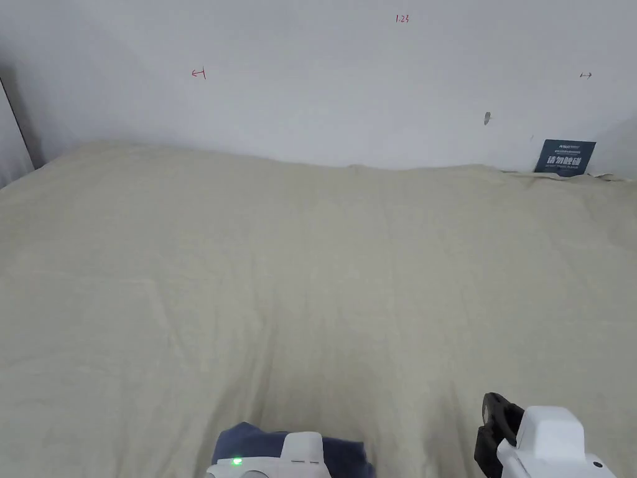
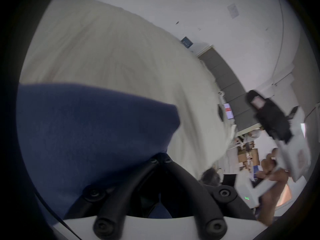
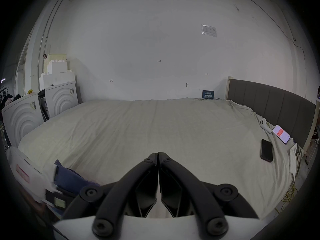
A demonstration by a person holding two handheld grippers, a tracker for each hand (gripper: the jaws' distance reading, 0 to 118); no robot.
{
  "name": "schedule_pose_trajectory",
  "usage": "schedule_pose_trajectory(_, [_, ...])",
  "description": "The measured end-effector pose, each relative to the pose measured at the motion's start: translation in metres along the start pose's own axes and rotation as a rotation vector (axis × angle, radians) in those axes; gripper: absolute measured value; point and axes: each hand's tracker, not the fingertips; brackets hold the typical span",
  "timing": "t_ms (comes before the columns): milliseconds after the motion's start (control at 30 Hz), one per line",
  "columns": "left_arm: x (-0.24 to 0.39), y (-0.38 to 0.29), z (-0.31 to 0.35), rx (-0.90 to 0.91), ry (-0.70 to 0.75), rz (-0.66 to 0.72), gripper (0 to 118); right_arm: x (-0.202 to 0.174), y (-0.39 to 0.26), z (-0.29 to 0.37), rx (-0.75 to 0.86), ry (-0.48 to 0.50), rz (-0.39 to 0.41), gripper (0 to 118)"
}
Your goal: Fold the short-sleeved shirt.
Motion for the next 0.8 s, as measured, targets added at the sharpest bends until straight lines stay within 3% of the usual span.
schedule_pose_trajectory(200, [0.001, -0.001, 0.000, 0.011, -0.024, -0.001, 0, -0.003, -0.005, 0.007, -0.013, 0.006, 0.018, 1])
schedule_pose_trajectory(367, [0.004, 0.009, 0.051, 0.114, -0.054, -0.051, 0, -0.020, -0.007, 0.014, -0.022, 0.056, 0.017, 1])
schedule_pose_trajectory(700, [-0.041, -0.006, 0.177, 0.354, 0.112, -0.084, 0, -0.109, -0.050, 0.009, -0.147, 0.291, 0.110, 1])
schedule_pose_trajectory(800, [-0.058, -0.015, 0.188, 0.368, 0.136, -0.051, 0, -0.135, -0.068, -0.005, -0.168, 0.246, 0.168, 1])
